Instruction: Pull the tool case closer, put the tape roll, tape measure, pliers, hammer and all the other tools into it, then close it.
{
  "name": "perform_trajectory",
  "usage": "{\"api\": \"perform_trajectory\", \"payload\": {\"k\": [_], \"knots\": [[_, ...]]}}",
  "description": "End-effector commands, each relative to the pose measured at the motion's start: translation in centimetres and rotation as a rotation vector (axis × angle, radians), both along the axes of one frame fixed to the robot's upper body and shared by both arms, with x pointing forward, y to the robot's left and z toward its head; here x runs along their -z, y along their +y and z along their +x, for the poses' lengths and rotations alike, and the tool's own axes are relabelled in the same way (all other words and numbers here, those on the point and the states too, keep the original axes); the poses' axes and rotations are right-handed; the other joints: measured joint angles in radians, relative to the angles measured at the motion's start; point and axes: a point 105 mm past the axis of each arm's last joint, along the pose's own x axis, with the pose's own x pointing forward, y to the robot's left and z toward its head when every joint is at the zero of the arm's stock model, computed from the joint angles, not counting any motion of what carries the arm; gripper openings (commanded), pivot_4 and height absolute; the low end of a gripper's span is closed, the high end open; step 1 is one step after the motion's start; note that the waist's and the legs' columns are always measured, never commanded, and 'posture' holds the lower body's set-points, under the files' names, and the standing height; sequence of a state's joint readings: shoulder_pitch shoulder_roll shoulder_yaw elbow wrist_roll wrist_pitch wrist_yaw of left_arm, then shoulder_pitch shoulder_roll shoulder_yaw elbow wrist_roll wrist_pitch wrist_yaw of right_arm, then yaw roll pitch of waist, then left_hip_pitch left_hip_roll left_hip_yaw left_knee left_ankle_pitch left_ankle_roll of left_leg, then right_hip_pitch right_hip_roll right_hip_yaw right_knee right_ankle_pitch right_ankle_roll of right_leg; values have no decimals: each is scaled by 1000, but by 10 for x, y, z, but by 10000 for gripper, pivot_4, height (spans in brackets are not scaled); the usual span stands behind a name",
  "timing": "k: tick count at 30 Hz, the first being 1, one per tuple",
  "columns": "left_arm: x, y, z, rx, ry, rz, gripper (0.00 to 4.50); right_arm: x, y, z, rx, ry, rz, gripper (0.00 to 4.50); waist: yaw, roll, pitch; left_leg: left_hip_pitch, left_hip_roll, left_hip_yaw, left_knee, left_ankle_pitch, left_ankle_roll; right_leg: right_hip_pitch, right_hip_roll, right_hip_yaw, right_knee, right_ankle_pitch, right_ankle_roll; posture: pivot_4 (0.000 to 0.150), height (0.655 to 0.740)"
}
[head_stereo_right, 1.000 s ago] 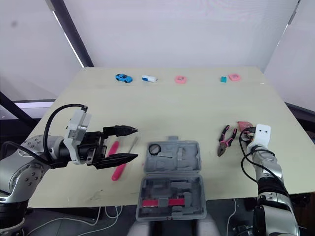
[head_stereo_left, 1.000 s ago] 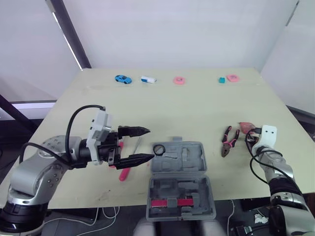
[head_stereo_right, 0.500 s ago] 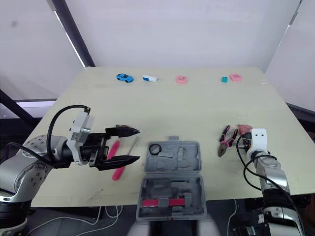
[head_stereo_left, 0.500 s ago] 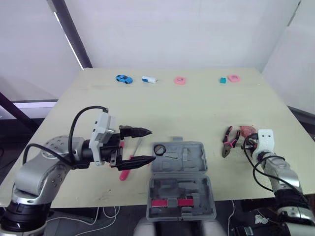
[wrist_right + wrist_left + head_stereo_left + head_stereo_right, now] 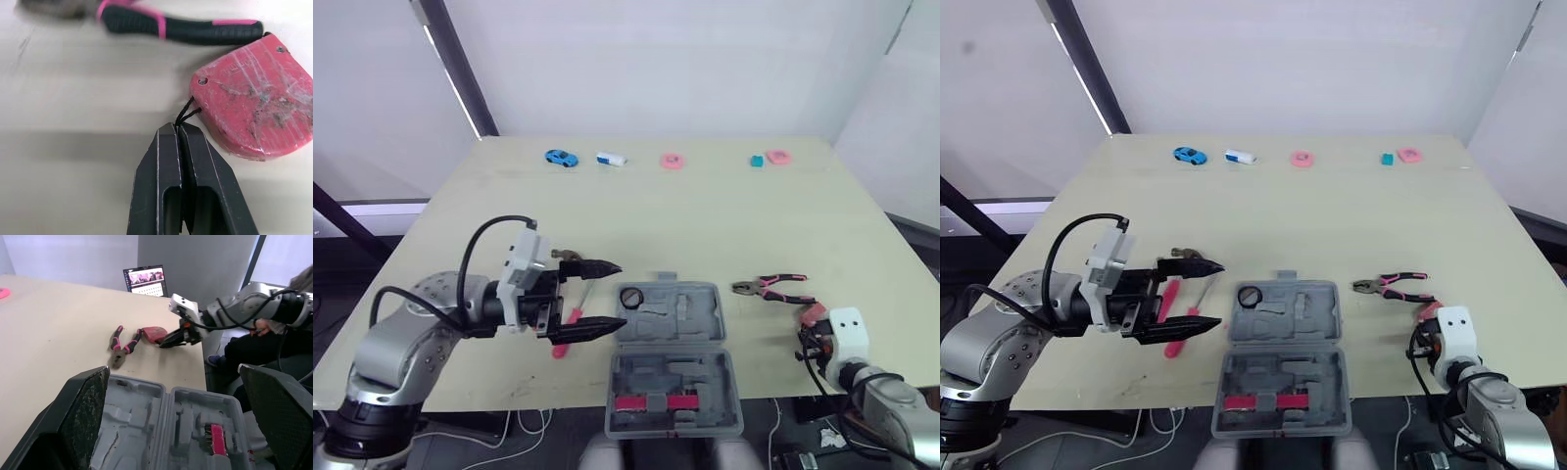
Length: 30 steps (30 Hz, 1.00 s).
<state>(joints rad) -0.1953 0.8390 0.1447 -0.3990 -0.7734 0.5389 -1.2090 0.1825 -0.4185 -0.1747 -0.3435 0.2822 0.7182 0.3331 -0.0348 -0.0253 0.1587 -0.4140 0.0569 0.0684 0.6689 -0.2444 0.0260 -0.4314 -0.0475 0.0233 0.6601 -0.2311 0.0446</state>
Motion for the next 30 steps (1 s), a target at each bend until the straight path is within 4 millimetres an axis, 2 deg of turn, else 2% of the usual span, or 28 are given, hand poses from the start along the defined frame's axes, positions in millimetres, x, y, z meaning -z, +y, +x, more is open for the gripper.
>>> {"api": "perform_trajectory", "payload": {"k": [1,9,16,23,30], "knots": [[-4,-2,-2,28,-28,4,45000,-15,13,-3,-88,-32,5,480,0,0,0,0,0,0,0,0,0,0,0,0,0,0,0,1500,7395],[-3,-2,-3,29,-28,3,45000,-12,13,-3,-146,-29,-47,480,3,0,0,0,0,0,0,0,0,0,0,0,0,0,0,1500,7395],[-1,-3,-6,36,-26,-3,45000,-11,40,-22,-404,-16,-56,480,6,-1,0,0,0,0,0,0,0,0,0,0,0,0,0,1500,7395],[1,-3,-9,60,-18,4,45000,-2,37,-42,-520,59,-75,480,21,-1,0,0,0,0,0,0,0,0,0,0,0,0,0,1500,7395],[6,-2,-13,89,-13,40,45000,-4,35,-47,-544,73,-72,480,25,-2,-1,0,0,0,1,0,0,0,0,-1,0,0,0,1500,7395]]}}
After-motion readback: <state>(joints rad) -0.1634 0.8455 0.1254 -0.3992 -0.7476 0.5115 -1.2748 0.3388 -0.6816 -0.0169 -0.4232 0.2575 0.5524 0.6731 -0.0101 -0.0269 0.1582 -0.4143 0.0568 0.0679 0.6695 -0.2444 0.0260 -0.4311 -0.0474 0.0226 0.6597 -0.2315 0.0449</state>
